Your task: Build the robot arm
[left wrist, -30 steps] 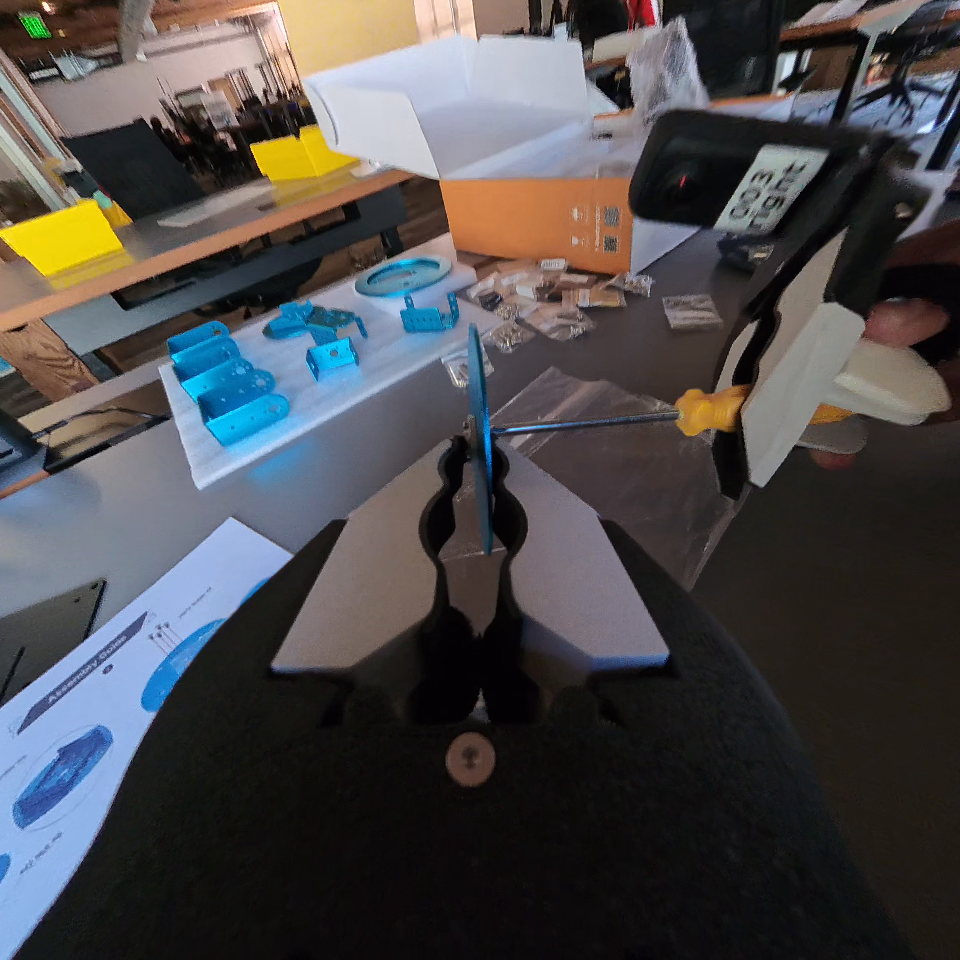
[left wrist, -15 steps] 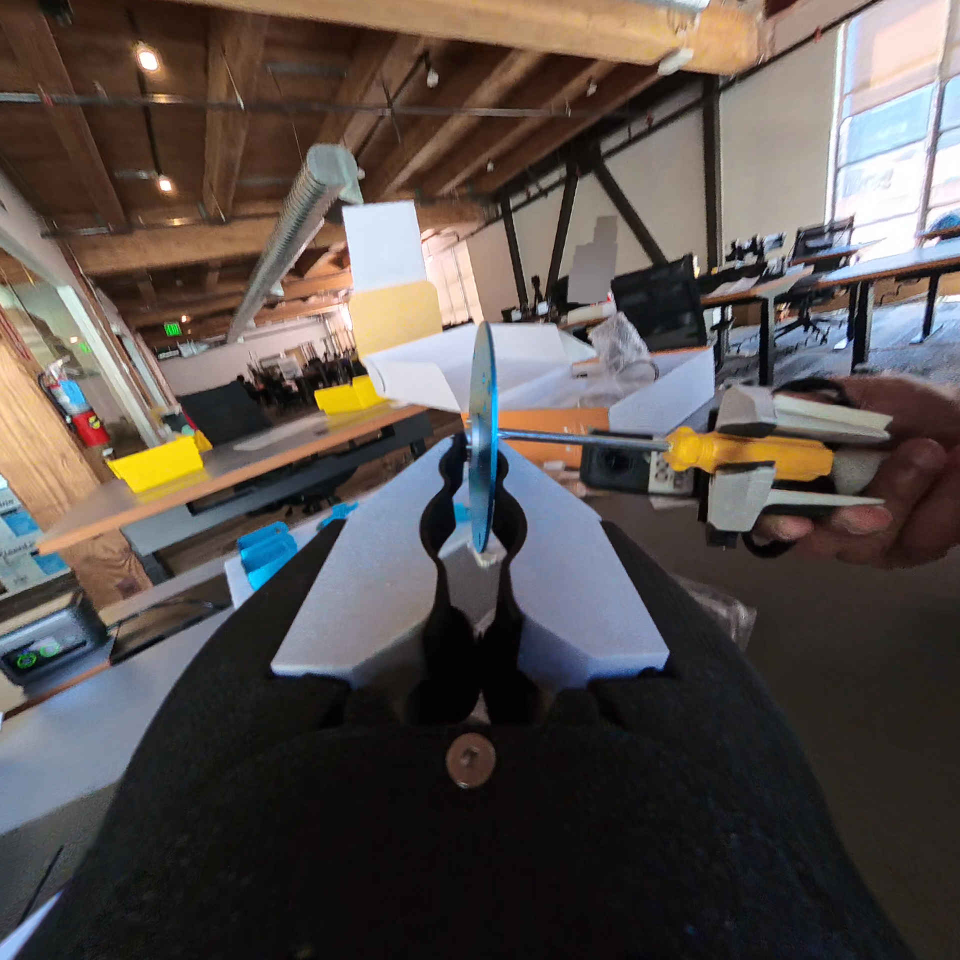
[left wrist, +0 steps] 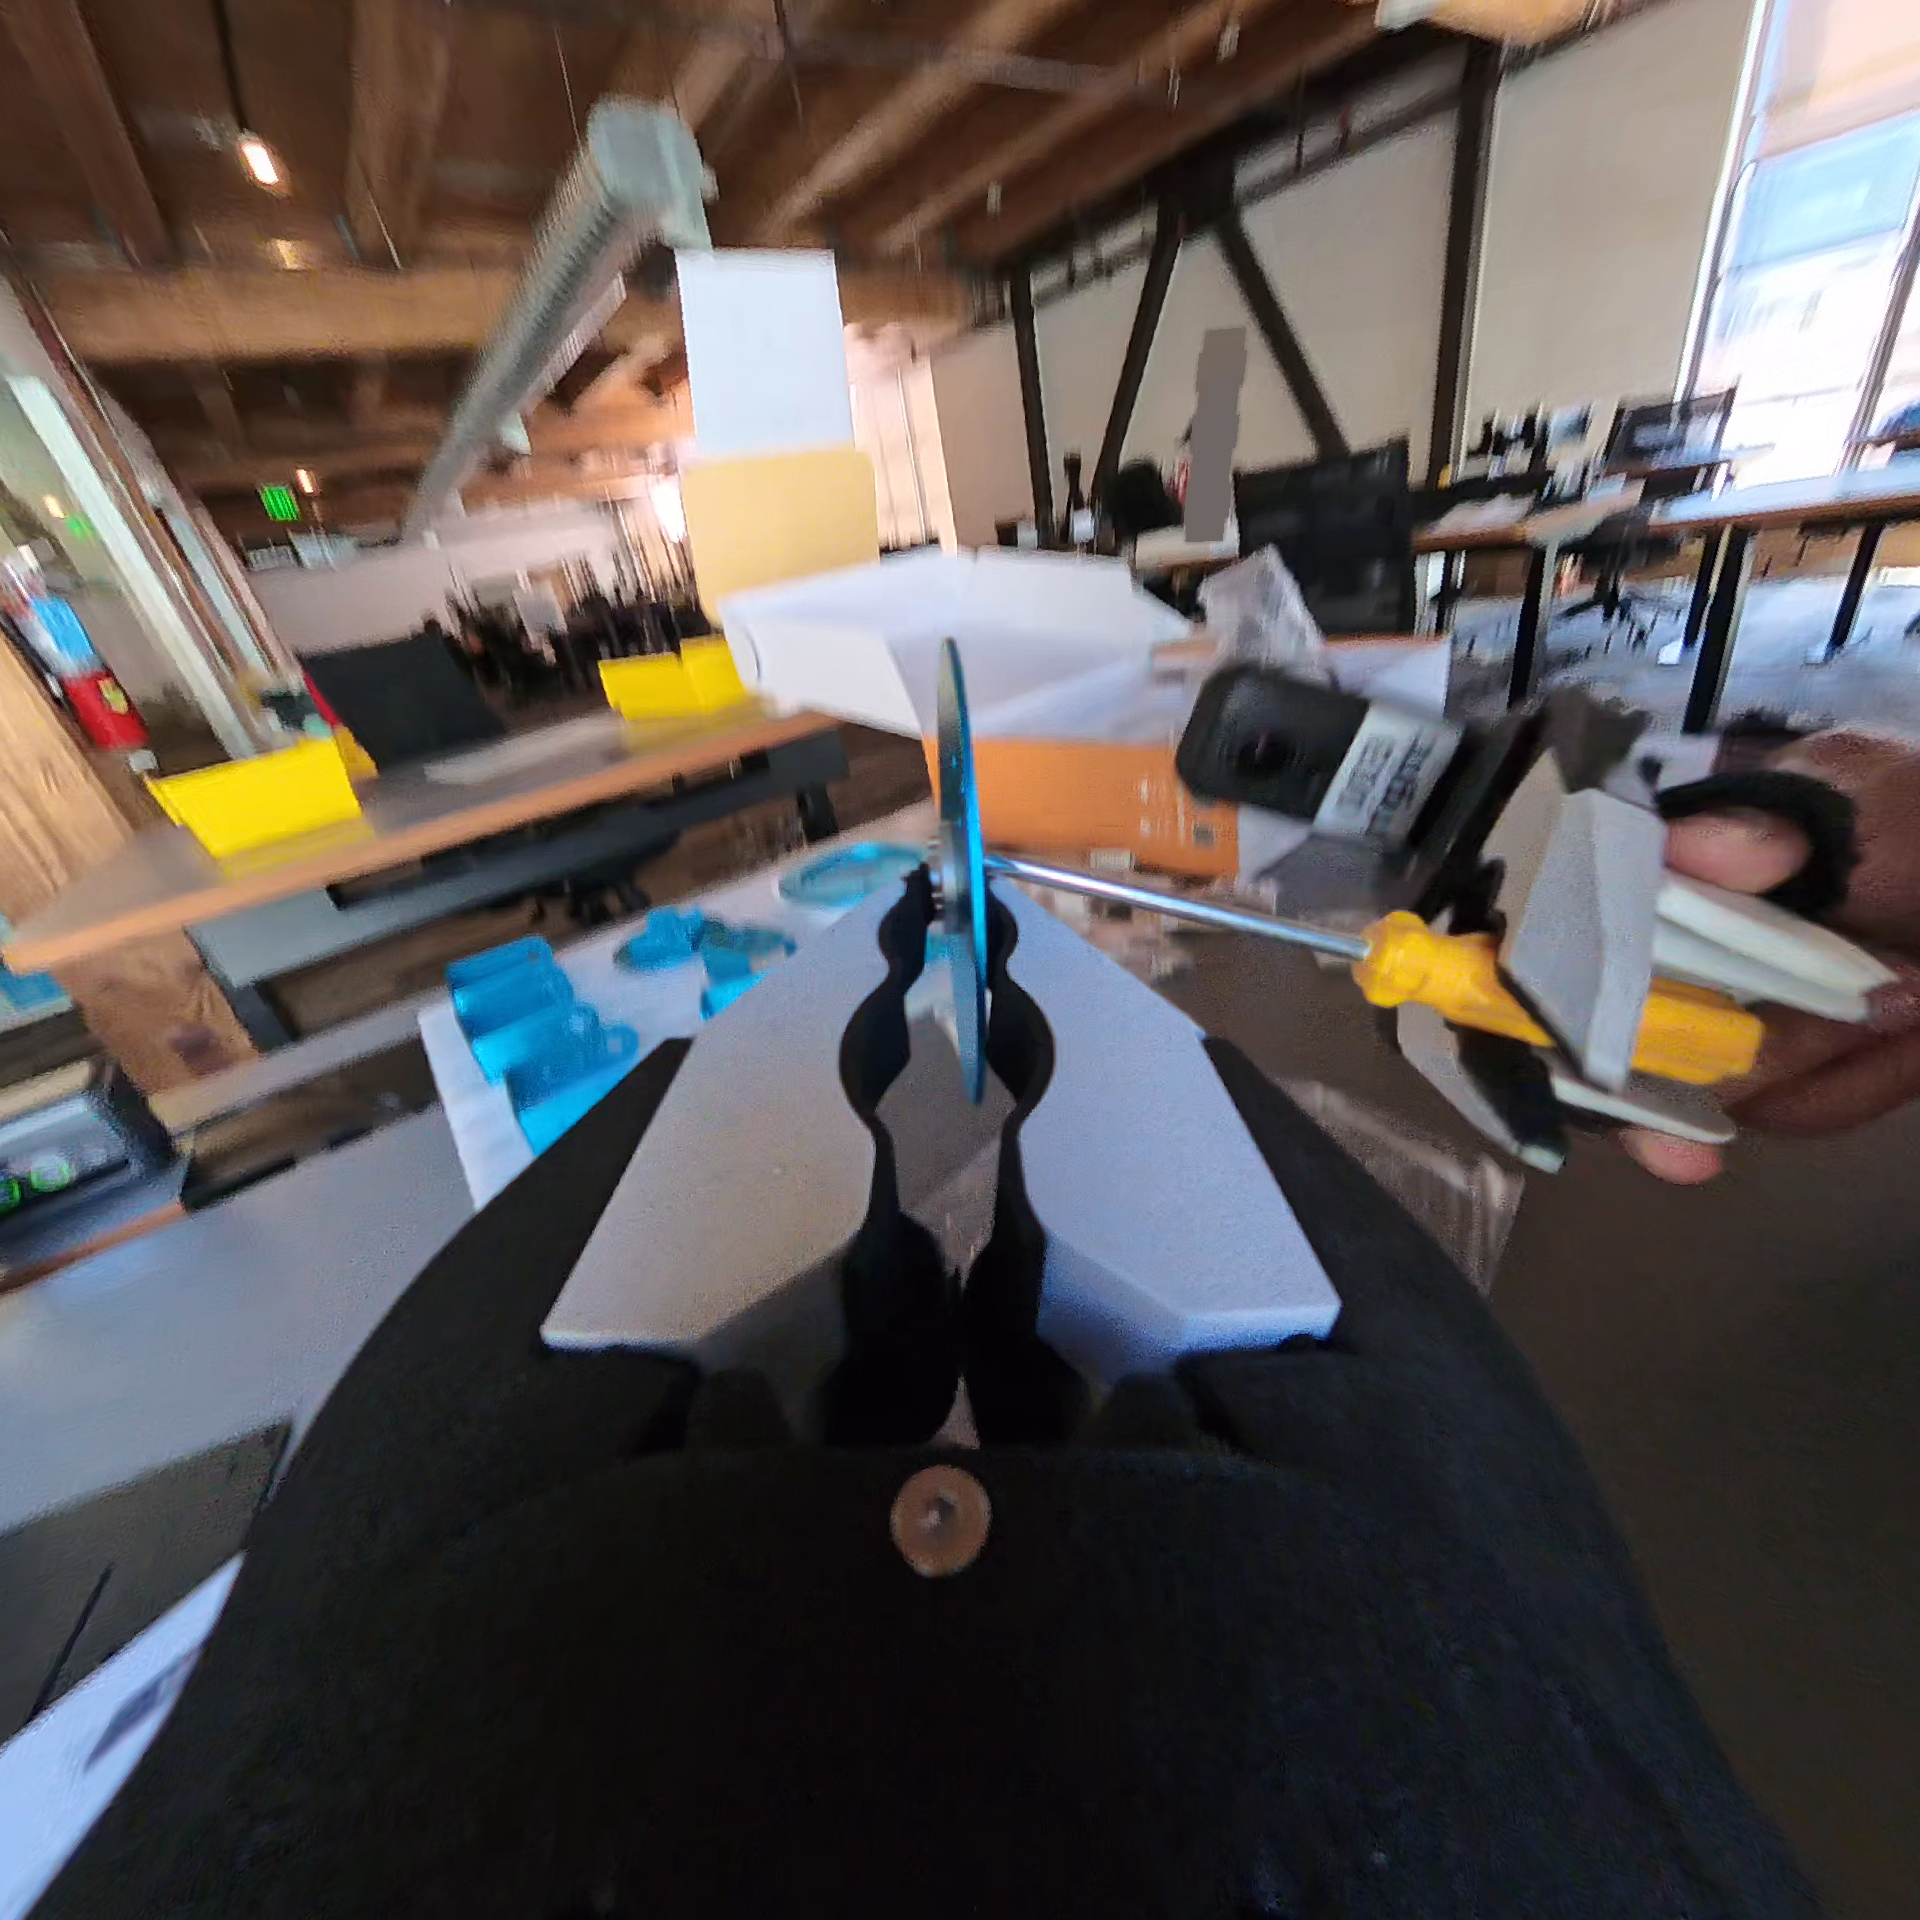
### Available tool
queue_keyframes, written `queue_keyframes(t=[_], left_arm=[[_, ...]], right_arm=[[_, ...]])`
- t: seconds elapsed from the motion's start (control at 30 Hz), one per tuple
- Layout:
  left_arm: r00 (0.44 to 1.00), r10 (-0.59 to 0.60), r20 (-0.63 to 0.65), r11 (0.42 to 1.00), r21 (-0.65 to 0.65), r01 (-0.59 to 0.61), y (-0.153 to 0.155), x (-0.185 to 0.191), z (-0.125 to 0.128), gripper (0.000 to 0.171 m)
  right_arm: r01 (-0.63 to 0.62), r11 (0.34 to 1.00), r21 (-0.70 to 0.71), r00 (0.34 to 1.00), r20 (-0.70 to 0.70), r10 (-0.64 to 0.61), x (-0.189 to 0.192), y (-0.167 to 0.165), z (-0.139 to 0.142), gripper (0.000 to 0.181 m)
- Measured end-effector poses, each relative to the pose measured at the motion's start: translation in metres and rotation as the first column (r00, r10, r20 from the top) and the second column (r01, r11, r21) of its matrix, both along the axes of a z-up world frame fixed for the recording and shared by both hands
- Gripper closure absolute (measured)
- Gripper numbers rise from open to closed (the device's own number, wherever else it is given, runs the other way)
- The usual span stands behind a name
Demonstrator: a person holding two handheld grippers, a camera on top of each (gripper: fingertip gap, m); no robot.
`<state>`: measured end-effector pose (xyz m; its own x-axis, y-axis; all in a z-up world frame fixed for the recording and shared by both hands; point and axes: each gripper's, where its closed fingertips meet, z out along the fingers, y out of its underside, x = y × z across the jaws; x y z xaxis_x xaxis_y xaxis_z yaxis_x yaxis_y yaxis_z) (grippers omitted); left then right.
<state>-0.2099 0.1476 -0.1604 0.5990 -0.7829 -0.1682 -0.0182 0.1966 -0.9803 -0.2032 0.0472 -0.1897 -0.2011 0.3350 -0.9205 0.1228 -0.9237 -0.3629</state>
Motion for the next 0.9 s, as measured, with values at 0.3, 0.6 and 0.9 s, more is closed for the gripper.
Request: queue_keyframes(t=[0.3, 0.6, 0.9], left_arm=[[0.93, 0.128, -0.345, 0.973, -0.136, -0.185, 0.021, -0.002, -0.076, 0.164], [0.909, 0.131, -0.396, 0.973, -0.123, -0.194, 0.018, 0.0, -0.086, 0.164], [0.982, 0.101, -0.158, 0.995, 0.006, -0.101, 0.001, -0.004, -0.038, 0.165]], right_arm=[[-0.054, 0.777, 0.627, 0.575, 0.656, -0.489, 0.028, 0.053, -0.108, 0.171], [-0.352, 0.611, 0.709, 0.303, 0.704, -0.643, 0.051, 0.072, -0.135, 0.17], [-0.054, 0.98, 0.192, 0.918, 0.396, -0.027, 0.012, 0.018, -0.059, 0.171]])
